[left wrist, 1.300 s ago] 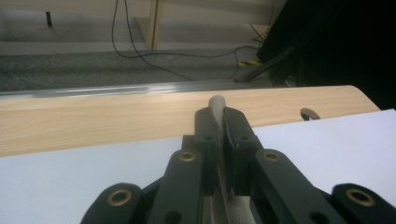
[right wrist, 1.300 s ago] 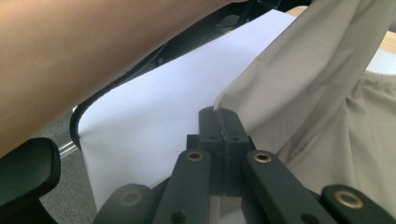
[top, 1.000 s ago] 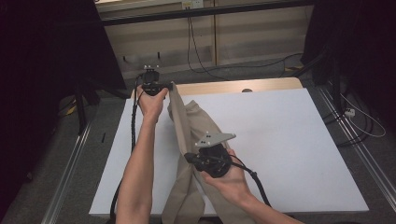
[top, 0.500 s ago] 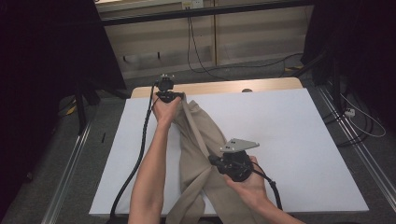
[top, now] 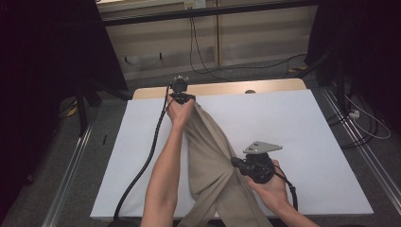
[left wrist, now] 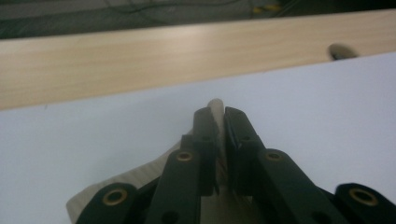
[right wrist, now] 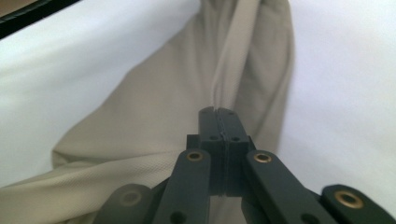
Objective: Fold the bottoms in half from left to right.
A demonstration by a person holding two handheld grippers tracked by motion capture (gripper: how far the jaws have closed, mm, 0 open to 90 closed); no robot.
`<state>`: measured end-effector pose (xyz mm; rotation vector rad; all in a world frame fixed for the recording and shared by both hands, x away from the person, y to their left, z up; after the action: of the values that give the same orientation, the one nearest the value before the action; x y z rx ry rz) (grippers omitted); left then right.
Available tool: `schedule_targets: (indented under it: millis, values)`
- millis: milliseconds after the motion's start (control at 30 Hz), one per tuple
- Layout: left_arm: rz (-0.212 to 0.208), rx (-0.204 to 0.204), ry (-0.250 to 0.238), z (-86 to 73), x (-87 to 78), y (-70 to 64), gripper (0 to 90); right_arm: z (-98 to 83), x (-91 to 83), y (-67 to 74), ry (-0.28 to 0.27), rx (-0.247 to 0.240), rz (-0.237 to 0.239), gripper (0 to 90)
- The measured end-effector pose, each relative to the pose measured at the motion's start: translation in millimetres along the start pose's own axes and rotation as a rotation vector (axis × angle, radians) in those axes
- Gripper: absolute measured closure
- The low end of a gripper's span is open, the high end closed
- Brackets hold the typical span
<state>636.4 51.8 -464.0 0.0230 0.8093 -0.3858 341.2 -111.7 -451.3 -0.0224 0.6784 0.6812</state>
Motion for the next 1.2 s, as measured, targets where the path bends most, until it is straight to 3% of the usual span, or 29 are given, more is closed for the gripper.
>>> schedule_targets:
  millis: [100,133,233,300,400,433,500,633,733,900,1000,1133,1200]
  values:
    - [-0.012,-0.008,-0.007,-4.1,7.4,-2.4,82.4,-9.2,5.2,-5.8,0.033,0.01,-0.008,90.0]
    - [-0.023,0.011,-0.002,-4.2,8.0,-3.0,82.1,-12.2,6.9,-6.6,0.047,0.003,-0.013,90.0]
    - [-0.014,-0.009,-0.005,-4.5,11.2,-4.1,81.3,-16.0,8.5,-9.5,0.062,0.003,-0.019,90.0]
    - [-0.035,-0.015,-0.007,-6.4,14.2,-4.5,80.1,-16.9,8.9,-13.3,0.067,0.01,-0.031,90.0]
    - [-0.065,0.035,-0.041,-8.8,18.6,-8.6,69.4,-21.4,10.9,-18.9,0.086,0.017,-0.043,90.0]
    - [-0.056,0.051,-0.051,-9.0,18.7,-8.7,67.7,-23.9,11.5,-20.0,0.098,0.02,-0.044,90.0]
    - [-0.053,0.04,-0.073,-7.6,16.6,-9.4,57.1,-27.5,13.0,-22.8,0.113,0.016,-0.055,90.0]
    - [-0.043,0.006,-0.126,1.5,2.3,-4.9,35.8,-30.5,13.5,-28.8,0.13,0.019,-0.073,90.0]
    - [-0.08,0.007,-0.15,4.3,-11.3,-5.9,24.9,-31.0,13.0,-32.6,0.135,0.024,-0.088,89.9]
    - [-0.113,0.047,-0.171,-2.7,-34.7,-8.2,17.6,-33.1,14.0,-38.2,0.154,0.019,-0.106,89.5]
    - [-0.116,0.039,-0.204,-7.7,-49.1,-6.8,14.9,-31.8,12.8,-44.4,0.158,0.005,-0.149,89.7]
    - [-0.128,0.081,-0.211,-19.5,-64.9,-8.6,14.2,-31.3,14.0,-43.9,0.17,0.011,-0.116,84.2]
    - [-0.13,0.094,-0.22,-27.4,-72.0,-8.5,14.1,-31.5,11.9,-42.4,0.164,-0.001,-0.124,81.7]
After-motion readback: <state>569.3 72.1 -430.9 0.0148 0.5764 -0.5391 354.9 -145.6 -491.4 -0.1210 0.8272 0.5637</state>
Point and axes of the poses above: each handheld gripper's, and its own axes: x roughly forward along the jaws, z roughly out of its top, y roughly to its left, the point moved 7 cm from there along x, roughly forward along the jaws, and after that the axes turned 3 degrees about z, right-handed, at the moved point
